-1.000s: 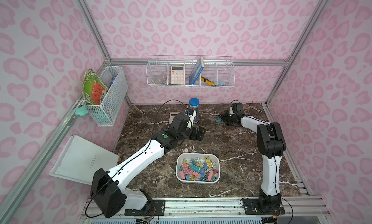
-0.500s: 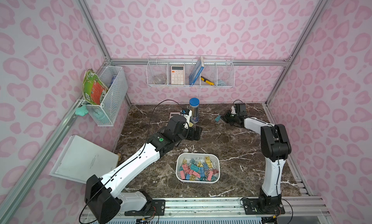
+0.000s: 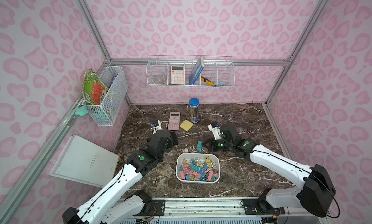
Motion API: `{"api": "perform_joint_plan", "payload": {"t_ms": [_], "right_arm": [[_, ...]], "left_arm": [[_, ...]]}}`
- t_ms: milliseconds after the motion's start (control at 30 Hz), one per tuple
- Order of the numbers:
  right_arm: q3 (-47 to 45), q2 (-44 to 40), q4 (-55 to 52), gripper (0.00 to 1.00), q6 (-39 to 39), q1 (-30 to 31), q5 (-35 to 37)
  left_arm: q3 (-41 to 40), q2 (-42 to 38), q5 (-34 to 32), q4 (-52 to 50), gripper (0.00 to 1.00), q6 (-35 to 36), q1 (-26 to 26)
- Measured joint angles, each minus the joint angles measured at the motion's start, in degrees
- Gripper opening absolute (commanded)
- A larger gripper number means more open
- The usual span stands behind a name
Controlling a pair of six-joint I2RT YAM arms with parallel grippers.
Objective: Put the binder clips in the storage box
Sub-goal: Place the binder clip in the storage box, then reset both arms
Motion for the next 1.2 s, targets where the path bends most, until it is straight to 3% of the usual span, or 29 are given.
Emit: {"api": "perform_joint_plan", "payload": {"t_ms": [100, 267, 400, 500, 567, 700, 867, 933, 1000, 1200], "right_arm": [[-0.57, 2.49, -3.21, 0.00, -1.05, 6.36, 2.29], [-0.63, 5.62, -5.81, 0.43, -2.19, 9.57, 4.98], [1.62, 2.62, -6.84, 0.55, -3.80, 10.23, 8.07], [3.08, -1.68, -5.81, 0.60, -5.38, 8.57, 14.01], [2.49, -5.11, -3.96, 0.67, -6.80, 5.25, 17.75], [-4.81, -12.66, 2.43, 0.81, -10.51, -8.09, 20.92], [-17.05, -21.27, 10.54, 0.96, -13.09, -28.65, 20.50], [-21.14, -23.78, 12.11, 0.98, -14.03, -34.71, 22.05], [-25.09, -26.23, 13.51, 0.98, -14.78, -39.78, 25.29], [-42.34, -30.80, 29.70, 0.98, -20.94, -48.11, 33.40]], "left_arm": [[-2.21, -0.94, -0.35, 0.42, 0.98, -1.07, 0.09], [-1.99, 1.40, 1.55, 1.55, 0.98, 1.20, 0.26], [-1.18, 3.13, 3.63, 2.75, 0.98, 4.02, 0.33], [-1.79, 4.87, 10.80, 5.90, 0.98, 10.16, 0.55], [-0.63, 7.85, 20.33, 7.23, 0.98, 15.43, 0.48], [4.59, 13.97, 34.69, 8.31, 0.99, 22.45, 0.42], [6.54, 16.31, 42.47, 8.61, 0.99, 27.61, 0.44], [6.08, 16.02, 41.35, 8.90, 0.99, 29.11, 0.44], [4.79, 15.61, 34.95, 9.55, 0.98, 29.79, 0.44], [-5.33, 13.84, 4.48, 17.14, 0.98, 30.08, 4.72]]}}
